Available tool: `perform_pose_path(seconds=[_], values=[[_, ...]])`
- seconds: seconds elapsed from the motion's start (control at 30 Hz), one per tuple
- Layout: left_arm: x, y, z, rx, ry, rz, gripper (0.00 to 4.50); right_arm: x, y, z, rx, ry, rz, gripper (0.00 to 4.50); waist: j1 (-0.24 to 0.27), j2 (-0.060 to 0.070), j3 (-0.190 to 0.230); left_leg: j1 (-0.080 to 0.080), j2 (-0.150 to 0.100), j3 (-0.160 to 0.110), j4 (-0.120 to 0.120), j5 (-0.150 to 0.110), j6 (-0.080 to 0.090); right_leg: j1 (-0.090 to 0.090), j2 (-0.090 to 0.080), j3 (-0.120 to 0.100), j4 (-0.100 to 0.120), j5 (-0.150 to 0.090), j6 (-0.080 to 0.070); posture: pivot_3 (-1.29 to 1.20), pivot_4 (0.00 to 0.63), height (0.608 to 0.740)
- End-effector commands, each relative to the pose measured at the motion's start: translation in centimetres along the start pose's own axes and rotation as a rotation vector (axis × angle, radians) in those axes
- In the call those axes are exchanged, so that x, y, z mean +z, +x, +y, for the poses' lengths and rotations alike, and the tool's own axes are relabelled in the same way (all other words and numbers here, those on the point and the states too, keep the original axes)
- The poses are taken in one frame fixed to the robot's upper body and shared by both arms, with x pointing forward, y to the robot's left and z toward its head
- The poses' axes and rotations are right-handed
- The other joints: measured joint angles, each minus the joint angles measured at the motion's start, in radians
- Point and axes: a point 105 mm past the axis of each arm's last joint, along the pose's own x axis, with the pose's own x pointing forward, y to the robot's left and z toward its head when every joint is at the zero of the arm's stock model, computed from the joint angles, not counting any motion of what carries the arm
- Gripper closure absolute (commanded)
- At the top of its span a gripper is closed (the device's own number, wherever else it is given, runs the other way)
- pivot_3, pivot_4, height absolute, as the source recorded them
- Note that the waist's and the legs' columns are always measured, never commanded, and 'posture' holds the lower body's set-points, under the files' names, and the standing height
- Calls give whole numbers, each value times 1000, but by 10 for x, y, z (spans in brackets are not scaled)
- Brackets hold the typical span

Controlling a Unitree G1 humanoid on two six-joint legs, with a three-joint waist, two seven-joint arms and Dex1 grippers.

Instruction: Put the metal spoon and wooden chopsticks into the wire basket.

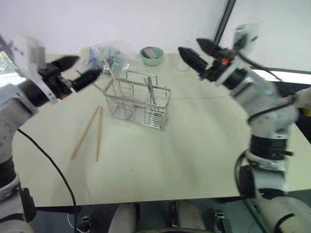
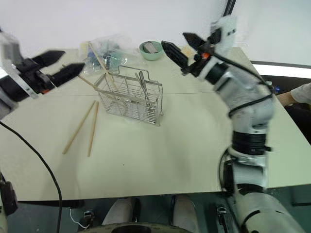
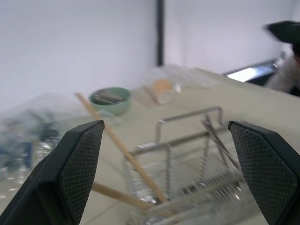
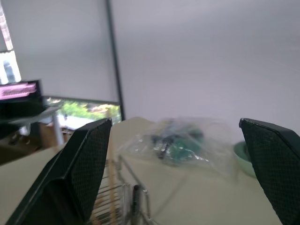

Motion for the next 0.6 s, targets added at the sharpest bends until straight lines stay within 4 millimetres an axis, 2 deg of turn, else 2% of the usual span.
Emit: perform_pose_path(seconds=[0.03, 0.13, 0.23, 0.33, 0.4, 0.6], values=[[3, -13, 46, 271, -28, 29, 0, 2, -28, 30, 217, -100, 110, 26, 2, -1, -1, 1, 0, 0, -1, 0, 0, 2, 0, 0, -1, 0, 0, 0, 150, 633], [-25, -22, 72, 413, -35, 210, 0, -19, -55, 42, 297, -109, 253, 26, 1, -2, 0, 5, 0, 0, -2, 0, 0, 8, 0, -1, -9, 0, 0, 0, 150, 633], [-48, -25, 78, 430, -31, 349, 0, -40, -72, 50, 316, -97, 341, 26, 2, -2, 0, 7, 2, 1, -2, 0, 0, 10, -1, -1, -11, 0, 0, 0, 150, 633], [-69, -20, 71, 390, -59, 452, 0, -53, -79, 52, 291, -65, 370, 26, 7, -3, 1, 7, 2, 1, -1, 0, -1, 11, -3, -1, -13, 0, 0, 0, 150, 633], [-83, -12, 58, 317, -96, 500, 0, -61, -80, 51, 260, -50, 381, 26, 9, -5, 1, 7, 2, 0, -1, 0, -1, 11, -4, -1, -13, 0, -1, 0, 150, 633], [-125, -12, 46, 234, -116, 648, 0, -65, -76, 50, 176, -3, 350, 26, 26, -5, 1, 5, 1, 1, -1, 0, -2, 8, -9, 0, -13, -1, -3, 0, 150, 633]])
